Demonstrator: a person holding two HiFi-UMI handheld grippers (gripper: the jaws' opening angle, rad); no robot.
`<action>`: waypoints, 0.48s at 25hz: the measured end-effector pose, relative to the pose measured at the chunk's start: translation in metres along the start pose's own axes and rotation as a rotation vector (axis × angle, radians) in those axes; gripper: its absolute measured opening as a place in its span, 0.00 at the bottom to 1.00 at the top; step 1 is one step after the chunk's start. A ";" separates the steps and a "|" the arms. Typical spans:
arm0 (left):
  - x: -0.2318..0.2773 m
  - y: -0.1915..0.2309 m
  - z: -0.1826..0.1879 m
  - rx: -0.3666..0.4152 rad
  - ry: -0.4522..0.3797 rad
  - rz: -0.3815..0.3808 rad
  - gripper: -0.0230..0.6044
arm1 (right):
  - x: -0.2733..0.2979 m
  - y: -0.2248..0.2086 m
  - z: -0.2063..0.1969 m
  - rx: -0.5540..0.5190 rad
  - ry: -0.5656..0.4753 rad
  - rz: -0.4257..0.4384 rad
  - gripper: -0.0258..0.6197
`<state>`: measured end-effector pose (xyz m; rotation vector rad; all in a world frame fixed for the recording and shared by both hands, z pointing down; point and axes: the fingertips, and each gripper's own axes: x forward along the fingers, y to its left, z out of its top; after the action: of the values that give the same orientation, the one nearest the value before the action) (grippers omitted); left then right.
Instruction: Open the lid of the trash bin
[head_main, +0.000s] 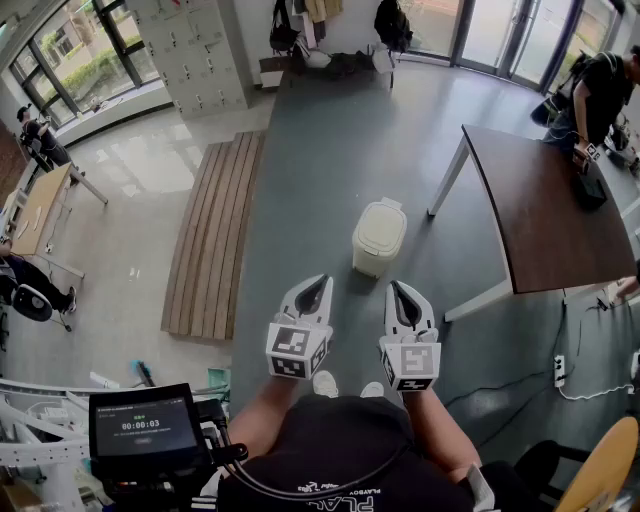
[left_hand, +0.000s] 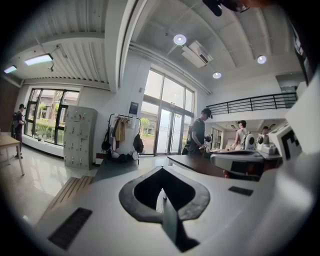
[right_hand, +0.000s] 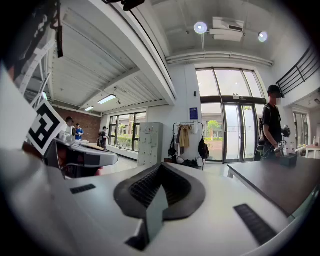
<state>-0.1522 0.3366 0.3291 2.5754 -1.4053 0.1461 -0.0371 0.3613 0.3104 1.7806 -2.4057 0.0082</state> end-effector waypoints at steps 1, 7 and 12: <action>0.000 0.001 0.000 -0.010 -0.003 -0.002 0.03 | -0.001 0.001 -0.001 0.001 0.000 -0.003 0.04; -0.006 0.013 0.000 -0.016 -0.015 -0.028 0.03 | 0.000 0.019 -0.004 0.006 0.005 -0.026 0.04; -0.006 0.026 -0.010 -0.063 0.008 -0.046 0.03 | 0.001 0.030 -0.012 0.008 0.029 -0.048 0.04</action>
<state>-0.1768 0.3304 0.3414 2.5505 -1.3245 0.1028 -0.0647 0.3708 0.3244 1.8287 -2.3457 0.0382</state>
